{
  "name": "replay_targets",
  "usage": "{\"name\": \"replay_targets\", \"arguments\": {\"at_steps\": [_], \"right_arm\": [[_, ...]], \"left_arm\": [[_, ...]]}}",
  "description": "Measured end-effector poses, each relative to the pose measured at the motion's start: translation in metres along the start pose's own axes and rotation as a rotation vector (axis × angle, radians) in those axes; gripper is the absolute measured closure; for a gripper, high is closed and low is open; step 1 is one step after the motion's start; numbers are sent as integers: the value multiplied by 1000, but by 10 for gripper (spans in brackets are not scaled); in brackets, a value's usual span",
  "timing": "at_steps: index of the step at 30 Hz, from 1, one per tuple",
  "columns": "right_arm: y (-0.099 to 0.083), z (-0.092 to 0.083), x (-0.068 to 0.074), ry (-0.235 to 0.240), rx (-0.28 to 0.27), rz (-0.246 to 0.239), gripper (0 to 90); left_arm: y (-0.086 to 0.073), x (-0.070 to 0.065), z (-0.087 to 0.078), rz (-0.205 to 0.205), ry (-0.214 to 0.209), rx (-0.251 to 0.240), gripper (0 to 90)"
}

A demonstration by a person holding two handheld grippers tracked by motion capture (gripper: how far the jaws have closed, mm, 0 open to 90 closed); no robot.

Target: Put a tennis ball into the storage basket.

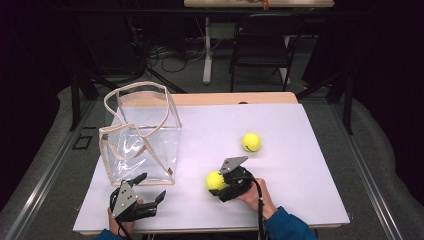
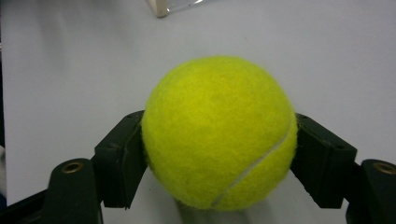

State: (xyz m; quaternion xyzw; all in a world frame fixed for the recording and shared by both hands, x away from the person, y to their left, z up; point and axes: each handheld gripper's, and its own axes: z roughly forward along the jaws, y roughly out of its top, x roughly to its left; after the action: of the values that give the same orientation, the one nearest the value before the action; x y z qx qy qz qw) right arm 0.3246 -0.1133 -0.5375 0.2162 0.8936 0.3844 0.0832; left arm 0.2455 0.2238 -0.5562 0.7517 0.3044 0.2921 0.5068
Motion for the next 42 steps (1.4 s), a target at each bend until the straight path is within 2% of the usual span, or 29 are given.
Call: {"name": "replay_targets", "arguments": {"at_steps": [20, 42], "right_arm": [[4, -18, -3, -29, -84, -1, 257], [9, -23, -7, -57, -117, 13, 258]], "left_arm": [[0, 0, 1, -2, 2, -1, 157], [0, 0, 1, -2, 0, -4, 157]]}}
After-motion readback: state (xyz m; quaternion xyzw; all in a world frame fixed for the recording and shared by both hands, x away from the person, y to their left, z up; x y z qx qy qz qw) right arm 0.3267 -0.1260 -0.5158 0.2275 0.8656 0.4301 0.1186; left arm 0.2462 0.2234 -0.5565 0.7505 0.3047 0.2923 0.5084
